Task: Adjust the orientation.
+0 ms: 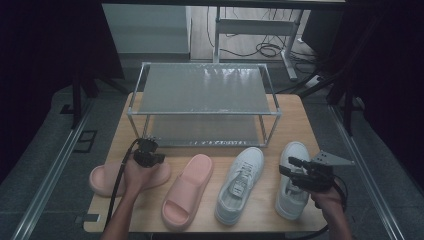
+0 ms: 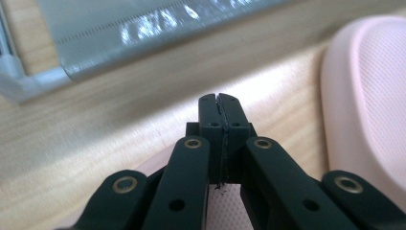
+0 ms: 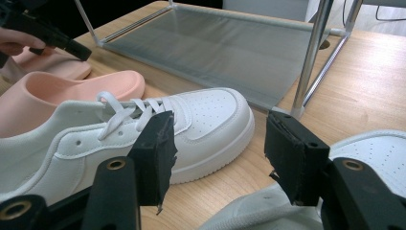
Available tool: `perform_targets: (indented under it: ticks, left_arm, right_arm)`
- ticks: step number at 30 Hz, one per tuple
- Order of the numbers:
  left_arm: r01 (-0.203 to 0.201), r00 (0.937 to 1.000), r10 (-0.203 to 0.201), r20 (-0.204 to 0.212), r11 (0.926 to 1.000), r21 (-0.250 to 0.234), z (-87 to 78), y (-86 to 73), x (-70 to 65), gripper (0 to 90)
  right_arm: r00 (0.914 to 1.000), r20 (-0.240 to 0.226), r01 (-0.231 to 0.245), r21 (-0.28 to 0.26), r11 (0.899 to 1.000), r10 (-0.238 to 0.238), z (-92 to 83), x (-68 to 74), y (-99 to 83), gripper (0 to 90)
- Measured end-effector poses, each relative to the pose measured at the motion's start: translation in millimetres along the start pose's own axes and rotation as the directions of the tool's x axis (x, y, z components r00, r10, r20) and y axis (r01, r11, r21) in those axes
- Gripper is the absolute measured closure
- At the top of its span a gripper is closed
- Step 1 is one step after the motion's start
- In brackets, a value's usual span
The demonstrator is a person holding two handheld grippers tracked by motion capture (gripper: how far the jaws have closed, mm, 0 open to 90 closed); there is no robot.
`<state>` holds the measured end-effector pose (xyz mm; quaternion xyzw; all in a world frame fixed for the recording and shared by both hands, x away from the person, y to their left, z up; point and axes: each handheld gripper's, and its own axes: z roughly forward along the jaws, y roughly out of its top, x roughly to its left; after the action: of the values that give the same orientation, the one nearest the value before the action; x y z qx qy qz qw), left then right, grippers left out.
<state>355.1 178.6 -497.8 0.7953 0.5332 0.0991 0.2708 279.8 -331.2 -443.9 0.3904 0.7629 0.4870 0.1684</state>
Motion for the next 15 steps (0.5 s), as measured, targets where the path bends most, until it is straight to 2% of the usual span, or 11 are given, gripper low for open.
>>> perform_targets:
  ticks: [5,15]
  left_arm:
    - [-0.026,0.9994,0.026,0.024,0.9997,-0.004,-6.8,-13.1,-6.4,90.0]
    - [-0.039,0.9977,0.040,0.055,0.9990,-0.025,-21.7,-41.3,-13.8,90.0]
  right_arm:
    - [1.0000,0.002,0.000,0.003,1.000,0.000,0.8,0.4,0.2,45.0]
    - [1.0000,0.003,0.005,0.004,1.000,-0.005,0.1,2.6,0.8,45.0]
